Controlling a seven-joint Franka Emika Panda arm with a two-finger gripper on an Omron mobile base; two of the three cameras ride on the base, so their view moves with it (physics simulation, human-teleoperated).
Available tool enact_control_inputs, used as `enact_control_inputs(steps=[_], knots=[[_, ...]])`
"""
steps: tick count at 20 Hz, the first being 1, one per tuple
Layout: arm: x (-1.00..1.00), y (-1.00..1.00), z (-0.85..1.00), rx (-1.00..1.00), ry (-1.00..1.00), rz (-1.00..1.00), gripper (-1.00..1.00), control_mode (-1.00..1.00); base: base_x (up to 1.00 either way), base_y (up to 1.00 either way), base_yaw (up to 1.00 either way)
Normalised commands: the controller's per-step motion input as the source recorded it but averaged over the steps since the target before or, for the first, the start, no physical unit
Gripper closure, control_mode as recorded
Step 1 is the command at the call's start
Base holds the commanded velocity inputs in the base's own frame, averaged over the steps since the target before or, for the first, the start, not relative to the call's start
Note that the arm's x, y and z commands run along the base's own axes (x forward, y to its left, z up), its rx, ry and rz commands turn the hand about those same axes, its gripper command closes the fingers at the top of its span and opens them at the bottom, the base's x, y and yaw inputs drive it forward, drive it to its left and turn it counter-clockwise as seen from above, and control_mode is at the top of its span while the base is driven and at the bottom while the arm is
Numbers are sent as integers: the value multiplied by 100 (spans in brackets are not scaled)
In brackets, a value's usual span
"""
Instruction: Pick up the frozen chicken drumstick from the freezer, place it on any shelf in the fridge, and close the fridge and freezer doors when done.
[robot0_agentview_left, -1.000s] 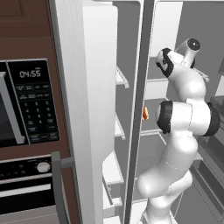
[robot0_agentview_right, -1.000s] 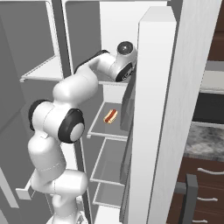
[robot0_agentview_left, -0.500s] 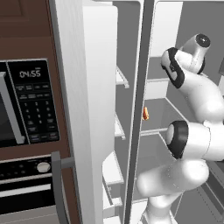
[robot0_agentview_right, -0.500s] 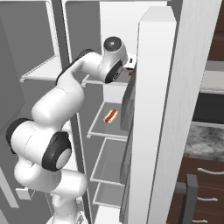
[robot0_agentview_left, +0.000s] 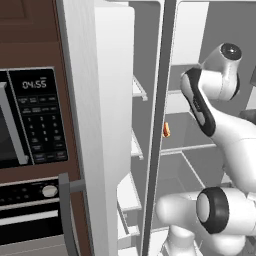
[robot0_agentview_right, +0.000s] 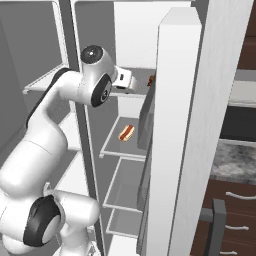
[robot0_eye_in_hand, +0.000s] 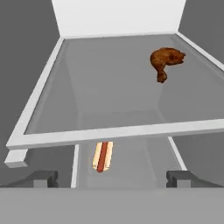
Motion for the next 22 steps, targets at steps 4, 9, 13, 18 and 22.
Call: enact_control_inputs(steps=[4, 9, 13, 18, 22], knots=[[-100, 59, 0, 0, 26, 0, -100, -100, 0, 0, 0], [-100, 79, -7, 0, 15, 0, -100, -100, 0, 0, 0], [-77, 98, -18, -4, 0, 3, -100, -100, 0, 0, 0], [-28, -28, -28, -6, -29, 5, -100, -100, 0, 0, 0], [0, -4, 0, 0, -1, 0, -100, -100, 0, 0, 0]])
